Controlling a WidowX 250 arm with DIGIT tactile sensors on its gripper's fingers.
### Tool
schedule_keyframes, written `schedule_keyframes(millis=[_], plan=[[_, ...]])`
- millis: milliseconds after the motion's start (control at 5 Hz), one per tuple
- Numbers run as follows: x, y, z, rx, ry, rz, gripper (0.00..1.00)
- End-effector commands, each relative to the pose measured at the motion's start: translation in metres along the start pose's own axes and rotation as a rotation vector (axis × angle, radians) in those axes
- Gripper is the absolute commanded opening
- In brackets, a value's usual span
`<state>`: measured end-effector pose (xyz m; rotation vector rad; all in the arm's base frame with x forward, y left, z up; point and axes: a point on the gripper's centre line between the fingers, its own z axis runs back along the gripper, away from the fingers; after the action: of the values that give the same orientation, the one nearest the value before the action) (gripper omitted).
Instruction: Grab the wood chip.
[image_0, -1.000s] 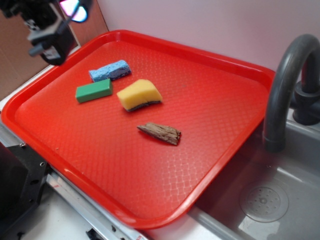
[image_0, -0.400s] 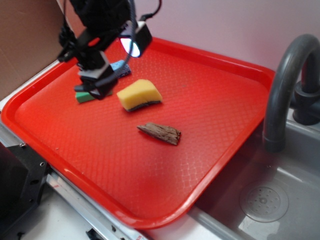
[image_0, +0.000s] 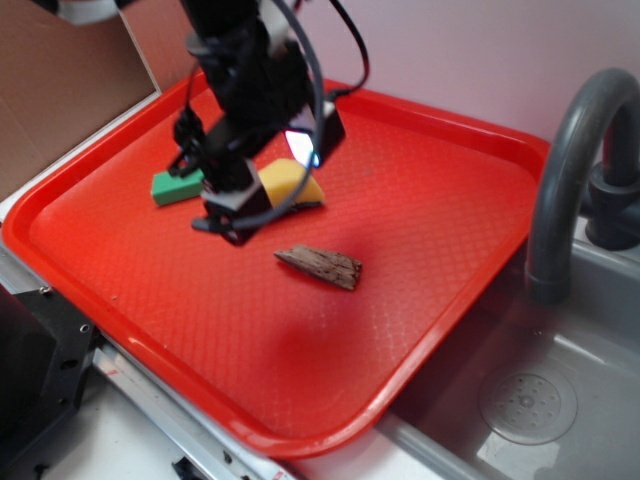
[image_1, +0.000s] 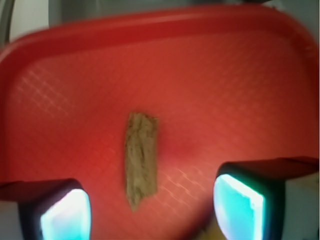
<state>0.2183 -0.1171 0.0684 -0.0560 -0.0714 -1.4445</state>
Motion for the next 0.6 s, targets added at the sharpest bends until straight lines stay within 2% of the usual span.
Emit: schedule_keyframes(millis=[0,200,400], plan=[[0.011,-0.013,-0.033,-0.037,0.041,0.006,1.00],[0.006,-0.012,-0.046,-0.060,0.083,0.056,1.00],[0.010,-0.015,-0.053,-0.058,0.097,0.066,1.00]])
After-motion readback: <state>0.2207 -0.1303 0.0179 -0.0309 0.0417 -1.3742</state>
